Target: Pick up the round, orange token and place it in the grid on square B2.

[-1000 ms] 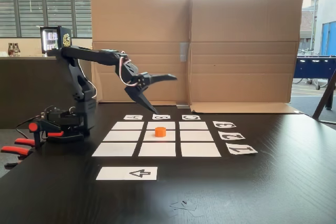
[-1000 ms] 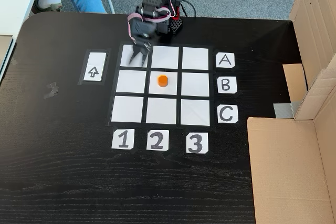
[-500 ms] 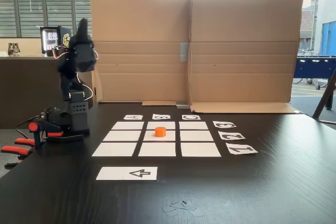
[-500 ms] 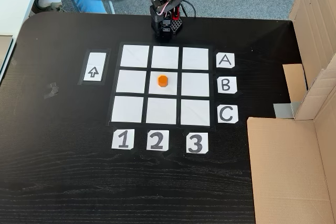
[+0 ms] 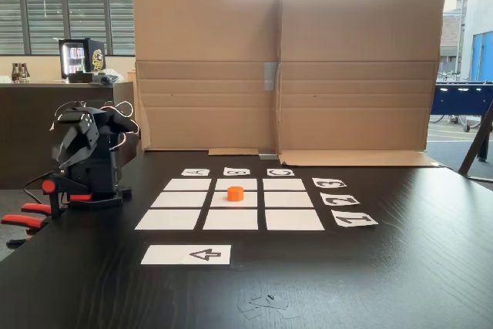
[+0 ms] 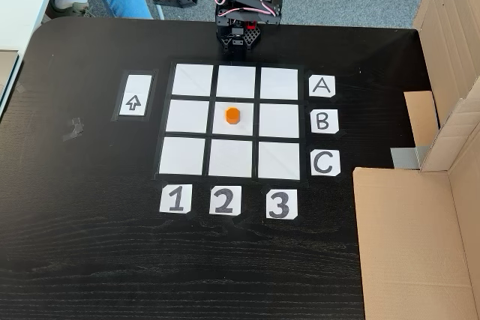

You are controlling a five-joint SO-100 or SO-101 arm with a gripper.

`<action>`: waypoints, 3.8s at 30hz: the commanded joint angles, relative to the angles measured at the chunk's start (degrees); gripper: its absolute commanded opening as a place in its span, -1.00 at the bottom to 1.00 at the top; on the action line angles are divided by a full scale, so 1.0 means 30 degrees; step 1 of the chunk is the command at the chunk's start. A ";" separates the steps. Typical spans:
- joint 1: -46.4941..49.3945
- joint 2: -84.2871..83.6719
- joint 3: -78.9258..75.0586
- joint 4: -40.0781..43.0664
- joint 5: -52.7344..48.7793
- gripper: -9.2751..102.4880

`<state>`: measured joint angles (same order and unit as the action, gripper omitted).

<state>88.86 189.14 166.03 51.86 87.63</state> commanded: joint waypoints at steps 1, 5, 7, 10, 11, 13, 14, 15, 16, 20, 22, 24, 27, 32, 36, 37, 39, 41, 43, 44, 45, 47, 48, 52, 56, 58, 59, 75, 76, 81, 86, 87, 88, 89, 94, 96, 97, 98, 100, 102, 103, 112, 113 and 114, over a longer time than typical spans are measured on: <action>0.0527 0.0498 0.0322 0.1641 -0.0498 -0.85; 0.0820 0.0527 0.1406 0.1172 -0.0703 -0.85; 0.0820 0.0527 0.1465 0.1289 -0.0850 -0.85; 0.1025 0.0557 0.1465 0.1348 -0.0791 -0.85; 0.1084 0.0557 0.1494 0.1348 -0.0791 -0.85; 0.1113 0.0557 0.1494 0.1348 -0.0791 -0.85; 0.1084 0.0557 0.1494 0.1348 -0.0820 -0.85; 0.0967 0.0527 0.1465 0.1348 -0.0850 -0.85; 0.0967 0.0527 0.1465 0.1348 -0.0850 -0.85; 0.1025 0.0527 0.1465 0.1348 -0.0820 -0.85; 0.0996 0.0527 0.1465 0.1348 -0.0820 -0.85; 0.0996 0.0527 0.1465 0.1348 -0.0820 -0.85; 0.0996 0.0527 0.1465 0.1348 -0.0820 -0.85; 0.0996 0.0527 0.1465 0.1348 -0.0820 -0.85; 0.0996 0.0527 0.1465 0.1348 -0.0820 -0.85; 0.0996 0.0527 0.1465 0.1348 -0.0820 -0.85; 0.0996 0.0527 0.1465 0.1348 -0.0820 -0.85; 0.0996 0.0527 0.1465 0.1348 -0.0820 -0.85; 0.0996 0.0527 0.1465 0.1348 -0.0820 -0.85; 0.0996 0.0527 0.1465 0.1348 -0.0820 -0.85; 0.0996 0.0527 0.1465 0.1348 -0.0820 -0.85; 0.0996 0.0527 0.1465 0.1348 -0.0820 -0.85; 0.0996 0.0527 0.1465 0.1348 -0.0820 -0.85; 0.0996 0.0527 0.1465 0.1348 -0.0820 -0.85; 0.0996 0.0527 0.1465 0.1348 -0.0820 -0.85; 0.0996 0.0527 0.1465 0.1348 -0.0820 -0.85; 0.0996 0.0527 0.1465 0.1348 -0.0820 -0.85; 0.0996 0.0527 0.1465 0.1348 -0.0820 -0.85; 0.0996 0.0527 0.1465 0.1348 -0.0820 -0.85; 0.0996 0.0527 0.1465 0.1348 -0.0820 -0.85; 0.0996 0.0527 0.1465 0.1348 -0.0820 -0.85; 0.0996 0.0527 0.1465 0.1348 -0.0820 -0.85; 0.0996 0.0527 0.1465 0.1348 -0.0820 -0.85; 0.0996 0.0527 0.1465 0.1348 -0.0820 -0.85; 0.0996 0.0527 0.1465 0.1348 -0.0820 -0.85; 0.0996 0.0527 0.1465 0.1348 -0.0820 -0.85; 0.0996 0.0527 0.1465 0.1348 -0.0820 -0.85; 0.0996 0.0527 0.1465 0.1348 -0.0820 -0.85; 0.0996 0.0527 0.1465 0.1348 -0.0820 -0.85; 0.0996 0.0527 0.1465 0.1348 -0.0820 -0.85; 0.0996 0.0527 0.1465 0.1348 -0.0820 -0.85; 0.0996 0.0527 0.1465 0.1348 -0.0820 -0.85; 0.0996 0.0527 0.1465 0.1348 -0.0820 -0.85; 0.0996 0.0527 0.1465 0.1348 -0.0820 -0.85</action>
<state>91.67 190.37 170.68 55.72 85.52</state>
